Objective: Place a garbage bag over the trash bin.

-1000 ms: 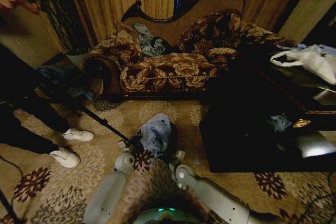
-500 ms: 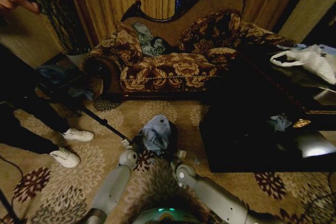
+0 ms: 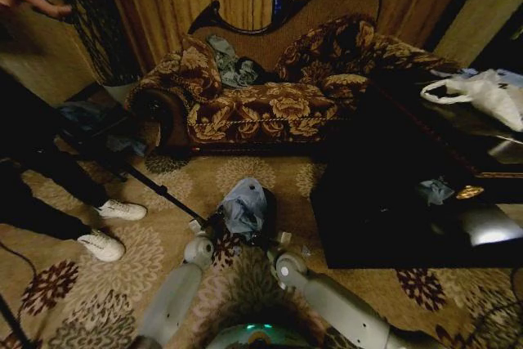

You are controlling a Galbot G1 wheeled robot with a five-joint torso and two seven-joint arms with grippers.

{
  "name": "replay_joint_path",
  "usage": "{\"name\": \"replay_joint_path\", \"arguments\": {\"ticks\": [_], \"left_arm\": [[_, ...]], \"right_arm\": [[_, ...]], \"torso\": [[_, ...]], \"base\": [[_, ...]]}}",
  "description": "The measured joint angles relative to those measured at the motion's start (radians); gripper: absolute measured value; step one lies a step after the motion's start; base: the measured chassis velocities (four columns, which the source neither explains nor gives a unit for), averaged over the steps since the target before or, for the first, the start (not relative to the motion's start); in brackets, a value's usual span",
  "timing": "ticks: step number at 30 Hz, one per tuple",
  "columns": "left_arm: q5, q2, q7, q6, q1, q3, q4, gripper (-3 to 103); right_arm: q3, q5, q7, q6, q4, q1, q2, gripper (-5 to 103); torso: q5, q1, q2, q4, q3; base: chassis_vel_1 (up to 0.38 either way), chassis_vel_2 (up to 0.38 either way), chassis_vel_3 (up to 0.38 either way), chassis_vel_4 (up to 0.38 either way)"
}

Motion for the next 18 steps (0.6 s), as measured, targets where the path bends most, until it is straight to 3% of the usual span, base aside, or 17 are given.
{"name": "replay_joint_path", "arguments": {"ticks": [2,4,6,7,8,9,10,11,13,16,18], "left_arm": [[0.003,0.001,-0.001,0.0,0.012,-0.004,-0.013,28],[0.021,0.004,-0.004,0.001,0.056,-0.024,-0.058,39],[0.027,0.004,-0.005,0.001,0.065,-0.029,-0.068,39],[0.03,0.004,-0.006,0.001,0.073,-0.033,-0.077,44],[0.039,0.004,-0.016,0.001,0.09,-0.044,-0.098,50],[0.039,0.004,-0.016,0.001,0.09,-0.044,-0.098,50],[0.044,0.004,-0.017,0.0,0.094,-0.047,-0.102,56],[0.056,0.004,-0.019,-0.001,0.111,-0.058,-0.123,66],[0.058,0.004,-0.019,-0.001,0.116,-0.061,-0.131,66],[0.083,0.004,-0.027,0.002,0.157,-0.075,-0.191,84],[0.087,0.004,-0.028,0.002,0.164,-0.077,-0.199,84]], "right_arm": [[0.001,-0.001,0.003,0.0,0.008,-0.005,-0.005,27],[0.01,-0.004,0.015,-0.003,0.043,-0.029,-0.025,38],[0.013,-0.006,0.019,-0.004,0.053,-0.037,-0.03,44],[0.015,-0.009,0.021,-0.004,0.06,-0.042,-0.034,44],[0.023,-0.019,0.023,-0.005,0.079,-0.058,-0.043,54],[0.023,-0.019,0.023,-0.005,0.079,-0.058,-0.043,54],[0.026,-0.022,0.023,-0.005,0.083,-0.062,-0.045,54],[0.04,-0.03,0.023,-0.006,0.105,-0.08,-0.054,65],[0.044,-0.034,0.023,-0.006,0.112,-0.086,-0.059,65],[0.076,-0.06,0.013,-0.007,0.154,-0.128,-0.094,82],[0.083,-0.062,0.012,-0.007,0.163,-0.135,-0.101,87]], "torso": [[0.0,0.0,0.0,0.0,0.0],[0.0001,0.0,0.0,0.0001,0.0],[0.0001,0.0,0.0,0.0001,0.0],[0.0,0.0,0.0,0.0001,0.0],[0.0001,0.0,0.0,0.0,0.0],[0.0001,0.0,0.0,0.0,0.0],[0.0001,0.0,0.0,0.0,0.0],[0.0001,0.0,0.0,0.0001,0.0],[0.0001,0.0,0.0,0.0,0.0],[0.0001,0.0,0.0,0.0,0.0],[0.0001,0.0,0.0,0.0,0.0]], "base": [[0.0,0.0,0.0,0.0],[0.0,0.0,0.0,0.0],[0.0,0.0,0.0,0.0],[0.0,0.0,0.0,0.0],[0.0,0.0,0.0,0.0],[0.0,0.0,0.0,0.0],[0.0,0.0,0.0,0.0],[0.0,0.0,0.0,0.0],[0.0,0.0,0.0,0.0],[0.0,0.0,0.0,0.0],[0.0,0.0,0.0,0.0]]}}
